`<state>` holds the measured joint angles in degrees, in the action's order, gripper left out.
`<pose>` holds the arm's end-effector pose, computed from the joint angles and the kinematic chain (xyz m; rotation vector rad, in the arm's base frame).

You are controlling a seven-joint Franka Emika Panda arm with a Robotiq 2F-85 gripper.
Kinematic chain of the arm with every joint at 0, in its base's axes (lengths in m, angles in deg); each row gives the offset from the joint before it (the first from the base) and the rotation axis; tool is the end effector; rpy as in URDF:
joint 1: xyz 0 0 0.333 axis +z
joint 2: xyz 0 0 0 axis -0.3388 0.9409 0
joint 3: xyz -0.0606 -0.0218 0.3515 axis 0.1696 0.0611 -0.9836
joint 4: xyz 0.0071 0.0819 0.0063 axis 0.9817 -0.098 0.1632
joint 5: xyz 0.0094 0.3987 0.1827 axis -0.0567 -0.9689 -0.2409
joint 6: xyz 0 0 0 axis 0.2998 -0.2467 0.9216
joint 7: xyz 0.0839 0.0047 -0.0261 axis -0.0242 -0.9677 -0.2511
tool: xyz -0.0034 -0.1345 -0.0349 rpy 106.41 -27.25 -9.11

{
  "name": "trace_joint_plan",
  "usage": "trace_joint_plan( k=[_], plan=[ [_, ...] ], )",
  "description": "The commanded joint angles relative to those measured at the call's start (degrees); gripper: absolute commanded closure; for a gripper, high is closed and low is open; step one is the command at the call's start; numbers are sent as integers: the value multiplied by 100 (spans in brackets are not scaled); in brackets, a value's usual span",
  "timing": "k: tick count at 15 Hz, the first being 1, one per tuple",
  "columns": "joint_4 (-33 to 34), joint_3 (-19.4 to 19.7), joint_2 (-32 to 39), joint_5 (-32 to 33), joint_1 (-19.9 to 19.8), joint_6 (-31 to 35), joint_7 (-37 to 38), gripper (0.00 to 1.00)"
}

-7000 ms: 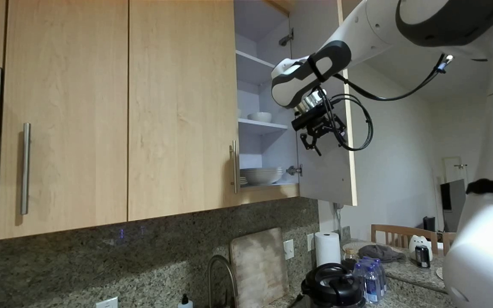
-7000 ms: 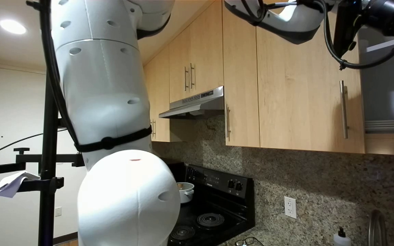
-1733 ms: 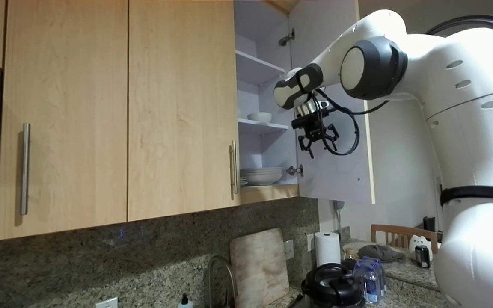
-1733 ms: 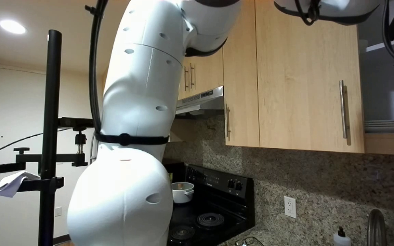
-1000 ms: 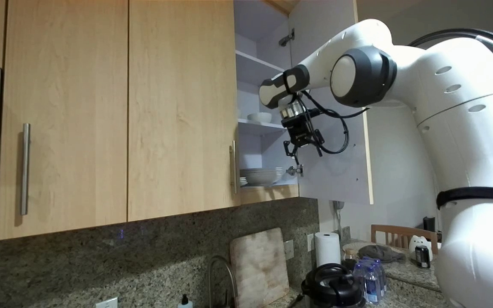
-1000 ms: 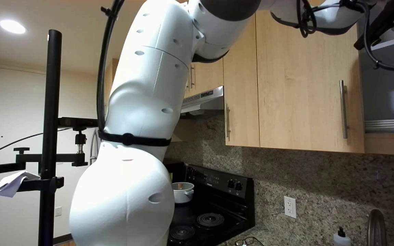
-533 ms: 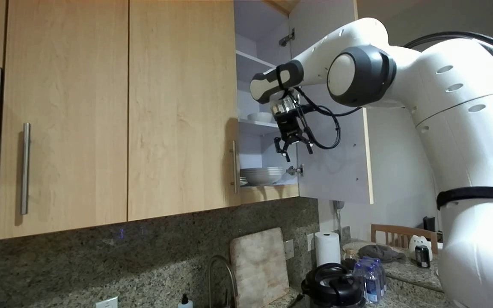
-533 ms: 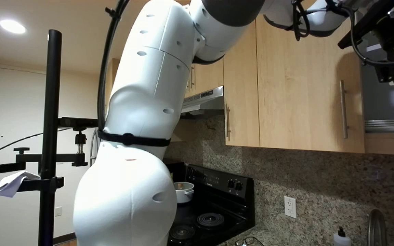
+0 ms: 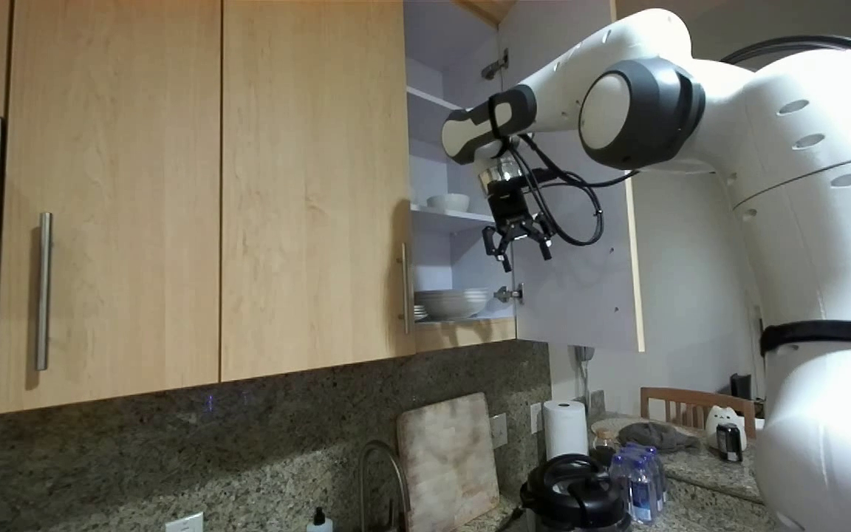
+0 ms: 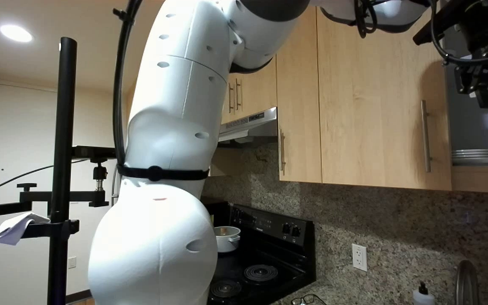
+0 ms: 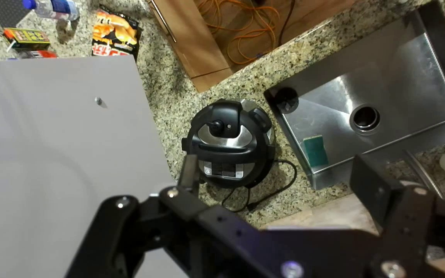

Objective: Open the right upper cabinet door

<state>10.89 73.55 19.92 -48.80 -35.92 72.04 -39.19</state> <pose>0.5536 -0.2842 0.6952 2.7705 -0.8663 -0.1774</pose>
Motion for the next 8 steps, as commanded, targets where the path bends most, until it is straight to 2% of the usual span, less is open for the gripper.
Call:
trace_joint_plan(
  k=[1, 4, 6, 8],
  plan=[
    [-909, 43, -584, -145, -101, 214, -150, 0],
    [-1688, 110, -1050, -115, -96, 854, 130, 0],
    [-2309, 79, -1438, -129, -12, 1590, 363, 0],
    [-2804, 103, -1730, -116, 225, 2207, 528, 0]
  ],
)
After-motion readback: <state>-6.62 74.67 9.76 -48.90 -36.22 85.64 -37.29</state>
